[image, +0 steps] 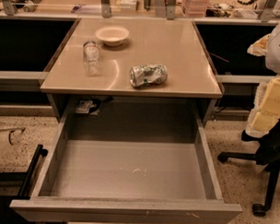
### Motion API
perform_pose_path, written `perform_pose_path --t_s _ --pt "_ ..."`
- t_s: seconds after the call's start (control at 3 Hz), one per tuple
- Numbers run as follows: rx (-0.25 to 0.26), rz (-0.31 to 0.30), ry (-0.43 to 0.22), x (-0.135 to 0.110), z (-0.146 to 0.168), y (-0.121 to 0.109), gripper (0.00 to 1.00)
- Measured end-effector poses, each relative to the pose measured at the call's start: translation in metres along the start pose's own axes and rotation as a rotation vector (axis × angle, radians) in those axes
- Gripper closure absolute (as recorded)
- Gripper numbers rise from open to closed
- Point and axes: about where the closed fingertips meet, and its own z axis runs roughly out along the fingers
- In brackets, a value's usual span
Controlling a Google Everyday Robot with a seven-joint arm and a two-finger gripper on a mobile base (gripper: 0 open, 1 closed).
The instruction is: Place 7up can into top drawer
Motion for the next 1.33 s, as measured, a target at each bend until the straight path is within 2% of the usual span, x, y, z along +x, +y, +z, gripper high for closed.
perform_pose_path --t_s 0.33,0.67,1.0,1.33 --pt "0.000 0.000 0.000 0.000 0.000 0.000 0.00" --pt "0.013 0.000 -0.029 -0.004 0.008 -0.010 0.00" --pt "0.018 0.033 -0.116 -0.014 0.024 -0.047 0.00" --pt "0.018 0.033 -0.116 -0.014 0.024 -0.047 0.00"
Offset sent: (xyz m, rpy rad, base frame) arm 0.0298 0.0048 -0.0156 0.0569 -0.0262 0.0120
